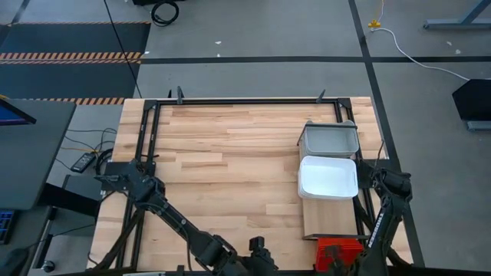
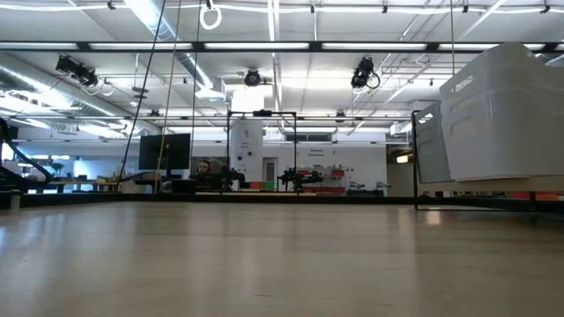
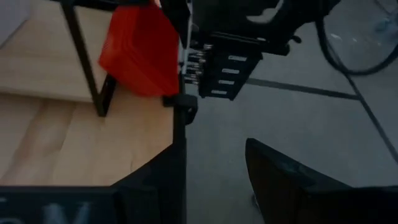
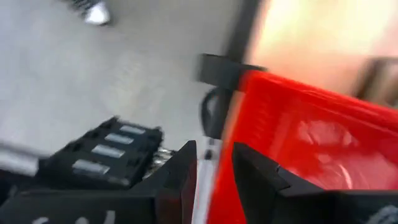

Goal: Stack baskets on shelf by color
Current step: Adjust the stacked red bins on the shelf

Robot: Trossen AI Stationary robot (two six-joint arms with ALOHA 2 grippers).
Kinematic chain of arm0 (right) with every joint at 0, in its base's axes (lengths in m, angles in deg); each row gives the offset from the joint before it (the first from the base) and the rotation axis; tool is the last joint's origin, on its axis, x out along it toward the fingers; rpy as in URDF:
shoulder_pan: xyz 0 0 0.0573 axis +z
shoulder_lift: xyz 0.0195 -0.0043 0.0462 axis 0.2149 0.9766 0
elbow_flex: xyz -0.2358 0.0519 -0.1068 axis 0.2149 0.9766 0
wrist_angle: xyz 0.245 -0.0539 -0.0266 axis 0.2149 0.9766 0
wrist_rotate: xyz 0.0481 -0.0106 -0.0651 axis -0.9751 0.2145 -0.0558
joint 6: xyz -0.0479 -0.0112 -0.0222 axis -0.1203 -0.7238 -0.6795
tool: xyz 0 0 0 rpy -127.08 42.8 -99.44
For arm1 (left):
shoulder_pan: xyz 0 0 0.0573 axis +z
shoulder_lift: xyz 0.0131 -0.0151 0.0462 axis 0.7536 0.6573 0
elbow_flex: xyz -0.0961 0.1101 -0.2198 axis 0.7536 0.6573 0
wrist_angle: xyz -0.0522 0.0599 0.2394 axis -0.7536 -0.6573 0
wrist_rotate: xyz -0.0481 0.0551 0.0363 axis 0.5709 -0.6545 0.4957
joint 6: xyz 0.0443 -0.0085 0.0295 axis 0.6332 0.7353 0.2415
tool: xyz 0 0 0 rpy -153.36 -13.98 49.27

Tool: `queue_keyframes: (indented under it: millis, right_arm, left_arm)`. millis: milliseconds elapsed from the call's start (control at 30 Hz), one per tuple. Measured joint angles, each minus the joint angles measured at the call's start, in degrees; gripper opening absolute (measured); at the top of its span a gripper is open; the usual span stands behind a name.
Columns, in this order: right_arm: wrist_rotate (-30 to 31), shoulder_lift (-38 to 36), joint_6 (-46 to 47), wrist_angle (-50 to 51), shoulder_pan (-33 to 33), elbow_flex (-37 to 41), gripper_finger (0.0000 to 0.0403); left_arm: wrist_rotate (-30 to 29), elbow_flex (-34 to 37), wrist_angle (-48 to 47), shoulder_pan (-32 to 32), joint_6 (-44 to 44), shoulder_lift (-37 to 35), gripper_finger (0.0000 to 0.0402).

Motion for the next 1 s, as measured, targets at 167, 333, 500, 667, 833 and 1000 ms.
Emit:
queue_keyframes:
  millis: [167, 333, 500, 667, 833, 1000]
  right_arm:
    - [3.9, 0.0, -1.1, 2.6, -2.0, -2.7, 0.0107]
    - [1.3, 0.0, -2.9, -6.1, -4.3, -3.6, 0.0107]
    - [4.3, 0.0, 21.0, -15.8, -6.7, -2.7, 0.0107]
    - [9.4, 0.0, 24.7, -18.7, -7.3, -0.8, 0.0107]
    - [24.0, 0.0, 39.3, -19.0, -6.6, 0.0, 0.0109]
    - [44.9, 0.0, 53.5, -19.5, -6.0, -1.0, 0.0110]
  left_arm:
    - [-6.0, 0.0, -0.7, -1.8, -3.4, 0.0, 0.0172]
    - [-9.1, 0.0, -2.1, -2.7, -11.5, 0.0, 0.0172]
    - [-18.0, 0.0, -4.7, -3.5, -23.2, 0.0, 0.0172]
    - [-25.8, 0.0, -6.5, -3.4, -31.1, 0.0, 0.0172]
    - [-21.7, 0.0, -6.3, -2.3, -31.1, 0.0, 0.0172]
    - [-15.2, 0.0, -7.0, -2.5, -26.6, 0.0, 0.0172]
